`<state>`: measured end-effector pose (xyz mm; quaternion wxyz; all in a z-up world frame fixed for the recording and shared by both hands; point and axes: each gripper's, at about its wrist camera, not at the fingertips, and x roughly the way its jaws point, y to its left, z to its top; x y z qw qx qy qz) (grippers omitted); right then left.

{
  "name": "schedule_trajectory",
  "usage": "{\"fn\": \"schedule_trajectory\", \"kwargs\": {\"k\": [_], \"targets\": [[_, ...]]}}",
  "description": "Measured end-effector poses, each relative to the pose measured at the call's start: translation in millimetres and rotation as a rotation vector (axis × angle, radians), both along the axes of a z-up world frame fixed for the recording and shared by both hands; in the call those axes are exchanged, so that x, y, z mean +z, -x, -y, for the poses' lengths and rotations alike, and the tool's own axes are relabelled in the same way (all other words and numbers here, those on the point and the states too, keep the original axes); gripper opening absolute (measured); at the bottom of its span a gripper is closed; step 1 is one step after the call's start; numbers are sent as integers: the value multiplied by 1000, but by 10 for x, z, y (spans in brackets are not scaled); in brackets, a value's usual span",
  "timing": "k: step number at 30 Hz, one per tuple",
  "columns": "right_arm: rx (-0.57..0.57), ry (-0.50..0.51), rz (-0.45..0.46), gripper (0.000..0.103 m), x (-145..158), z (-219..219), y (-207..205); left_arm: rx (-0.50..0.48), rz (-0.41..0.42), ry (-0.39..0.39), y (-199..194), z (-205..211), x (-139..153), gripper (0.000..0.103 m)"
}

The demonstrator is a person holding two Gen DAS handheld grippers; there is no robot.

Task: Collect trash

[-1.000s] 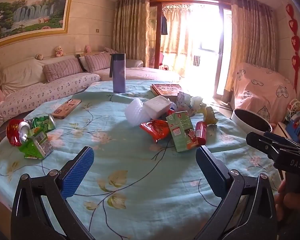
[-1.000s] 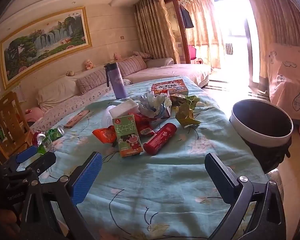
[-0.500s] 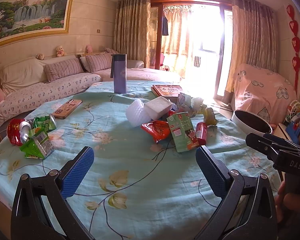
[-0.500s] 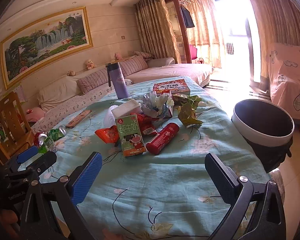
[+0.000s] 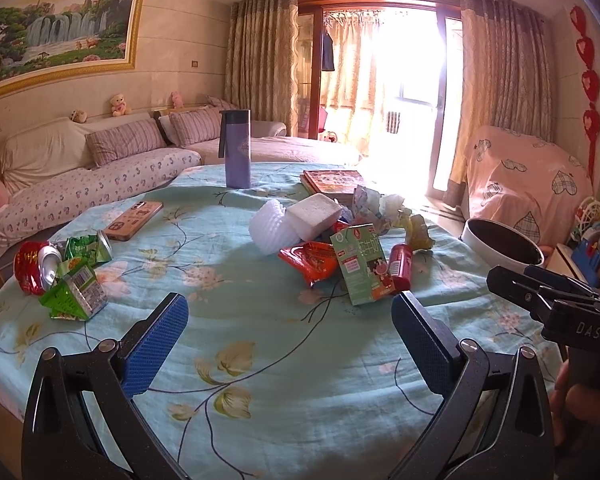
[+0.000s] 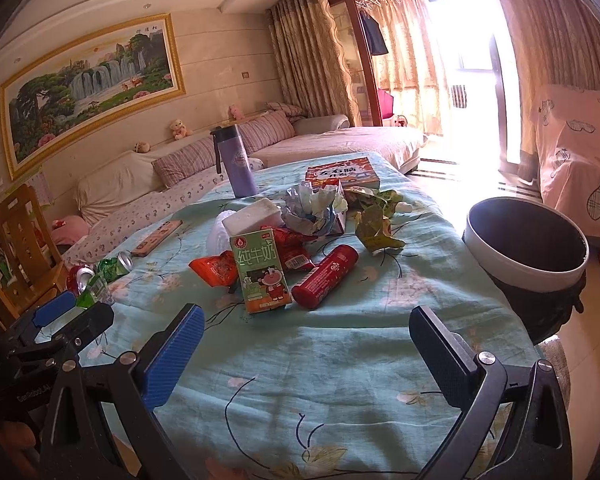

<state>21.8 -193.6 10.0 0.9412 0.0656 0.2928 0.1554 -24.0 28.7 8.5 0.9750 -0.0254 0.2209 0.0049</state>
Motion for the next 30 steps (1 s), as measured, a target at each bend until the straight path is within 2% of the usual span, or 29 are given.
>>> {"fn": "schedule_trajectory", "kwargs": {"k": [30], "targets": [[-10,-23,-17,103,-47,31,-17,-2,-6,4,-7,9,-22,103]]}}
